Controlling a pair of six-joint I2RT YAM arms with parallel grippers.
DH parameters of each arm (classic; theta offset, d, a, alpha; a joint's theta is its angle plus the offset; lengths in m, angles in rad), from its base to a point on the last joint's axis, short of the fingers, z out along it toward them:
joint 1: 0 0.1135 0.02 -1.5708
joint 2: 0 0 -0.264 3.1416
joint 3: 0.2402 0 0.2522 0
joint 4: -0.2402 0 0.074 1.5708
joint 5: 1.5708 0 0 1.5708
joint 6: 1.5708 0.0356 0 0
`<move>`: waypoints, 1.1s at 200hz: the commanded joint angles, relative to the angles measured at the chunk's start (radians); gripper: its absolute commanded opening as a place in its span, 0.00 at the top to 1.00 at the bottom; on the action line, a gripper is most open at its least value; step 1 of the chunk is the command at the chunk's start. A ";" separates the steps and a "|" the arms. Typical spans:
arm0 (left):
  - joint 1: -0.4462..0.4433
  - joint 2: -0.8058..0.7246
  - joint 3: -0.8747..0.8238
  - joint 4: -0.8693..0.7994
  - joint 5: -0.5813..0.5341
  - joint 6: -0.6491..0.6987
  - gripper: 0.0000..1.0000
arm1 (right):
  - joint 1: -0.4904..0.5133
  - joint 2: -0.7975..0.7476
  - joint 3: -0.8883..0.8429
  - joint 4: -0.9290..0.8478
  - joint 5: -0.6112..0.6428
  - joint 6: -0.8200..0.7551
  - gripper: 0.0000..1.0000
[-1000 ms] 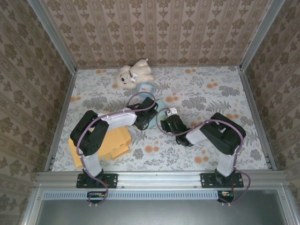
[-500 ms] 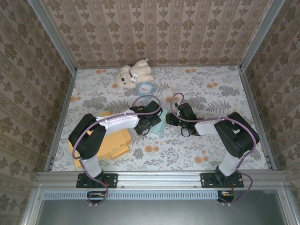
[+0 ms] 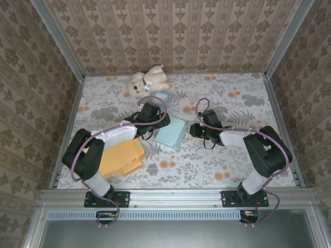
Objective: Fold the paper box
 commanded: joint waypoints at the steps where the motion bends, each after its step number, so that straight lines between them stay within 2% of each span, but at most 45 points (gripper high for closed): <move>1: 0.026 0.069 0.004 0.231 0.191 0.170 0.09 | -0.005 0.037 0.050 -0.011 -0.058 0.021 0.83; 43: 0.028 0.106 -0.003 0.324 0.238 0.209 0.10 | -0.015 0.090 0.086 -0.004 -0.093 0.030 0.84; 130: 0.028 0.190 0.005 0.332 0.226 0.224 0.11 | -0.040 0.168 0.094 0.043 -0.136 0.052 0.84; 220: -0.022 0.283 -0.019 0.535 0.416 0.158 0.13 | -0.059 0.265 0.126 0.064 -0.201 0.057 0.84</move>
